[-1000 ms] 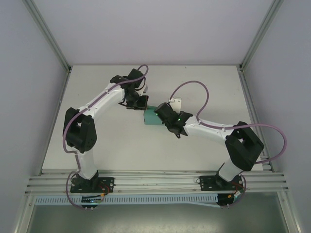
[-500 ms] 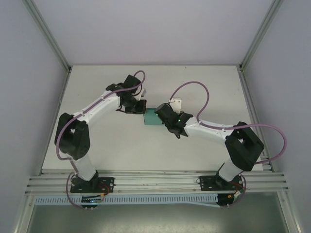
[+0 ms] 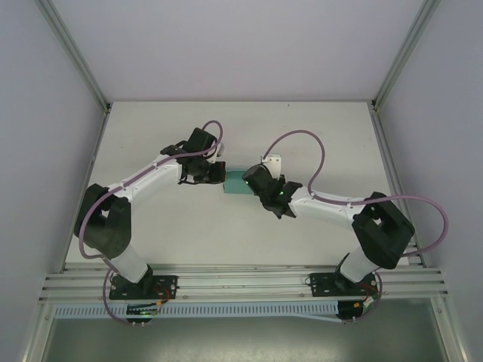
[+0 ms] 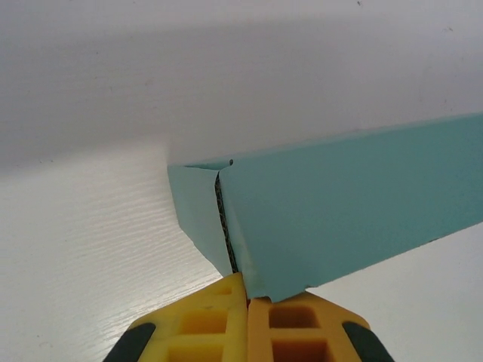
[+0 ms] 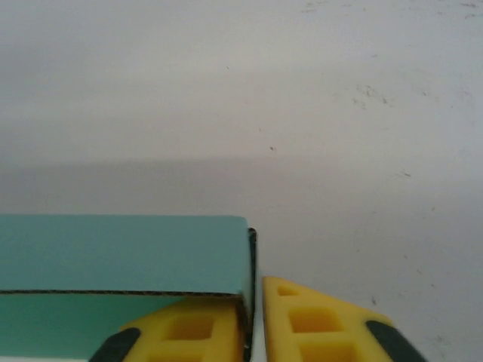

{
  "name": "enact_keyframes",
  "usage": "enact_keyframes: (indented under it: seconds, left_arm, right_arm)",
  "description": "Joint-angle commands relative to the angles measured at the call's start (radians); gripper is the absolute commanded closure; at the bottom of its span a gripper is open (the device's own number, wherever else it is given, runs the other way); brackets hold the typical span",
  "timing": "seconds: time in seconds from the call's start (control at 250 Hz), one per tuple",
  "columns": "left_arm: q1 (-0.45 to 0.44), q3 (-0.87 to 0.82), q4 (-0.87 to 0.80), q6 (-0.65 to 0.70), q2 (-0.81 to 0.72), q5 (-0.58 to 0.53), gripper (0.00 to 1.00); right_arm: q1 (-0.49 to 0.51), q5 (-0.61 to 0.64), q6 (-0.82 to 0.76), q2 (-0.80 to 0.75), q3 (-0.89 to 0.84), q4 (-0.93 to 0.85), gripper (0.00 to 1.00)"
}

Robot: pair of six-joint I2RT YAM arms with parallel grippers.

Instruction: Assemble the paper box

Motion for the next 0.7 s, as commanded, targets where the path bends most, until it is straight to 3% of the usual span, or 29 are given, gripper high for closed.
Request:
enact_keyframes:
  seconds: [0.0, 0.12, 0.248, 0.44, 0.695]
  left_arm:
    - [-0.004, -0.083, -0.126, -0.028, 0.089, -0.086, 1.00]
    - [-0.014, -0.067, -0.122, -0.019, 0.088, -0.087, 1.00]
    - [-0.028, -0.047, -0.117, -0.012, 0.103, -0.079, 1.00]
    - [-0.044, -0.007, -0.138, 0.015, 0.122, -0.093, 1.00]
    - [-0.046, 0.027, -0.149, 0.033, 0.134, -0.093, 1.00]
  right_arm:
    - [0.016, -0.185, -0.110, -0.051, -0.045, -0.022, 0.64]
    - [-0.005, -0.252, -0.175, -0.127, -0.033, 0.010, 0.42]
    - [-0.050, -0.329, -0.193, -0.177, -0.016, 0.026, 0.30]
    - [-0.135, -0.366, -0.149, -0.193, 0.012, 0.063, 0.24]
    - [-0.286, -0.428, -0.097, -0.086, 0.110, -0.002, 0.26]
